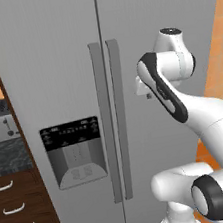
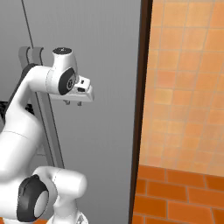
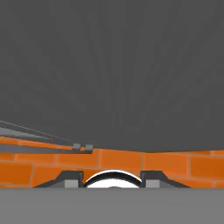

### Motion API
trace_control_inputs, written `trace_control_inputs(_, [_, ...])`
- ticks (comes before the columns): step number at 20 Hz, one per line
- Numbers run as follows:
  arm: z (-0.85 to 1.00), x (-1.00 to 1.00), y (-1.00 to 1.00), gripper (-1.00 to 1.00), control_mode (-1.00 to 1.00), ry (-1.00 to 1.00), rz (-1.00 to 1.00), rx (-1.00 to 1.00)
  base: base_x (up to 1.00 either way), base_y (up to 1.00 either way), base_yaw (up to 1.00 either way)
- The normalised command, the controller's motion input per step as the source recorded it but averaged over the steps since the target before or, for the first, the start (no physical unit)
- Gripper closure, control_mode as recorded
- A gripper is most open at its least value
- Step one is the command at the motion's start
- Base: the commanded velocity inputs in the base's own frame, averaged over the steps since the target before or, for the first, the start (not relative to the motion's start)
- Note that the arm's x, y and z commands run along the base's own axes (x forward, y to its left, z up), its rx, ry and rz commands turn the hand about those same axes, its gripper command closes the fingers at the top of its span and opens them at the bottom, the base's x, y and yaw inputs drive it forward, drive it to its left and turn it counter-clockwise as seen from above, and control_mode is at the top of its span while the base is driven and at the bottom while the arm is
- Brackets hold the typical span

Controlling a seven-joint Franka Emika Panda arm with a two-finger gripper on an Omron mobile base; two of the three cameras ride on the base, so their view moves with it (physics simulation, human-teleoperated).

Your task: Take the strawberry from the fridge and place it on top of the pancake, located on the dining counter.

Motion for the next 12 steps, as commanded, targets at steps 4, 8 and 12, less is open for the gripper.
trace_control_inputs(4, [0.00,-0.34,0.00,-1.00,-1.00,-0.07,0.00,0.00,0.00,0.00,0.00])
trace_control_inputs(8, [0.02,-0.62,0.00,-1.00,-1.00,-0.10,0.00,0.00,0.00,0.00,0.00])
trace_control_inputs(12, [0.03,-0.63,0.01,-1.00,-1.00,-0.09,0.00,-0.01,0.00,0.00,0.00])
